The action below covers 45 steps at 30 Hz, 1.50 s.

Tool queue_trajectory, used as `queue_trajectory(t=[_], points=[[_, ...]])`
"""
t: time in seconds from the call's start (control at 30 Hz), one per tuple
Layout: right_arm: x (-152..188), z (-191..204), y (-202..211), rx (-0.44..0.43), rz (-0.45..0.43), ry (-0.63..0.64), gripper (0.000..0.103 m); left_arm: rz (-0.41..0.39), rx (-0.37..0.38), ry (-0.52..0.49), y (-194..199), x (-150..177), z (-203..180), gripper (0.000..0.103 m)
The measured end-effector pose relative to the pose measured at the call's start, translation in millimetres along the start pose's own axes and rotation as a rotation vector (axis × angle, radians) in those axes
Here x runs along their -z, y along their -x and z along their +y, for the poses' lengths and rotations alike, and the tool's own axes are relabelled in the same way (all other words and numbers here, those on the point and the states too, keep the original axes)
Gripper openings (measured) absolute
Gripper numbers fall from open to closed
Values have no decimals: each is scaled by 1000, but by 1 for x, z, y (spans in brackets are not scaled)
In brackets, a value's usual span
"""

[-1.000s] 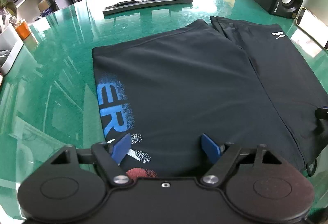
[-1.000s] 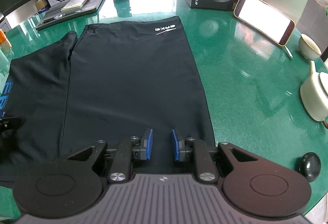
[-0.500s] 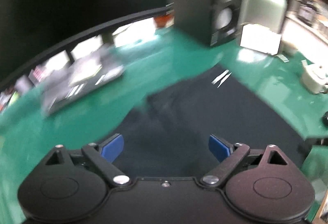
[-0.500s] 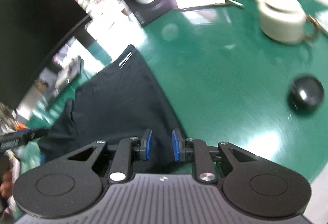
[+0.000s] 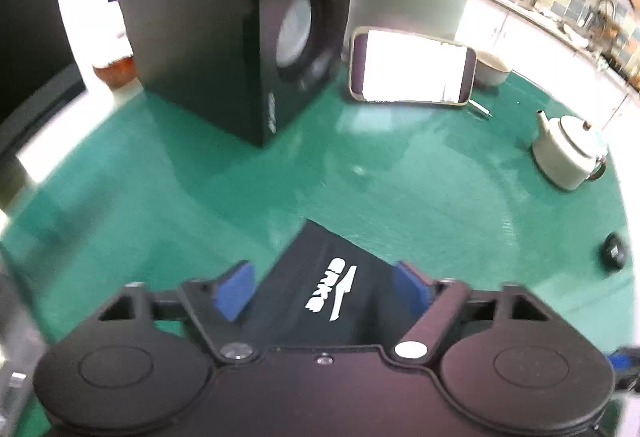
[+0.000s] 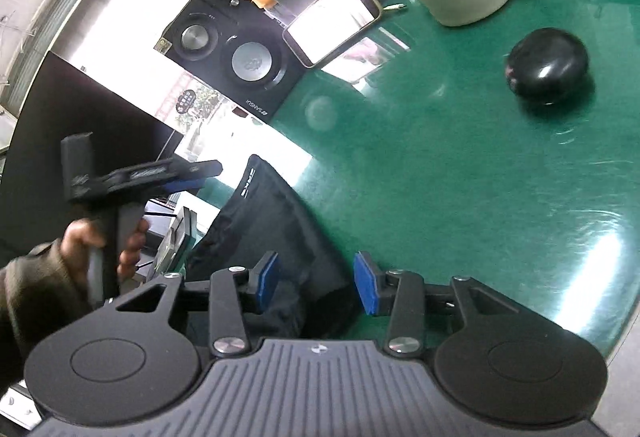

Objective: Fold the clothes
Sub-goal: 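Close the left tool on the hem while the right tool holds its hem, then lift the shorts off the table with both tools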

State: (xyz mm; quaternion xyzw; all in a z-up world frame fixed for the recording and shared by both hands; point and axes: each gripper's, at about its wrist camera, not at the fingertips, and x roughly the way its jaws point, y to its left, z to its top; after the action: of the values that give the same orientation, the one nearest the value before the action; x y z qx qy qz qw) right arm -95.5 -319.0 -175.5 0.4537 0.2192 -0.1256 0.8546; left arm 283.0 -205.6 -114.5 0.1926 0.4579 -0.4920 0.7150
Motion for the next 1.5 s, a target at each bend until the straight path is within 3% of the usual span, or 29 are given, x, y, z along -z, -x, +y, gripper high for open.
queue_trajectory(t=[0.17, 0.23, 0.4, 0.53, 0.67, 0.7, 0.73, 0.8, 1.03, 1.23, 1.5], points=[[7, -2, 5, 8, -54, -72, 41, 47, 45, -68, -26, -11, 8, 66], [13, 2, 9, 31, -82, -63, 41, 35, 46, -122, -34, -16, 7, 70], [22, 12, 10, 84, -140, -37, 41, 8, 67, -141, -40, -17, 7, 76], [23, 14, 8, 109, -169, -29, 41, -3, 71, -177, -39, -9, -1, 76], [24, 23, 4, 137, -166, 39, 40, -11, 59, -209, -34, -2, -8, 59], [24, 25, 2, 143, -162, 51, 37, -16, 46, -218, -33, -1, -9, 47], [25, 27, 0, 152, -155, 68, 28, -19, 30, -223, -32, -1, -8, 29], [26, 29, -4, 166, -138, 90, 16, -24, 7, -225, -30, -1, -7, 11], [17, 29, -6, 186, -105, 90, 11, -55, 38, -164, -26, -7, -6, 7], [3, 36, 5, 194, -152, 144, 11, -140, 66, -169, -3, -18, -14, 7], [-3, 72, 27, 135, -179, 264, 11, -236, 74, -132, 40, -9, -4, 7]])
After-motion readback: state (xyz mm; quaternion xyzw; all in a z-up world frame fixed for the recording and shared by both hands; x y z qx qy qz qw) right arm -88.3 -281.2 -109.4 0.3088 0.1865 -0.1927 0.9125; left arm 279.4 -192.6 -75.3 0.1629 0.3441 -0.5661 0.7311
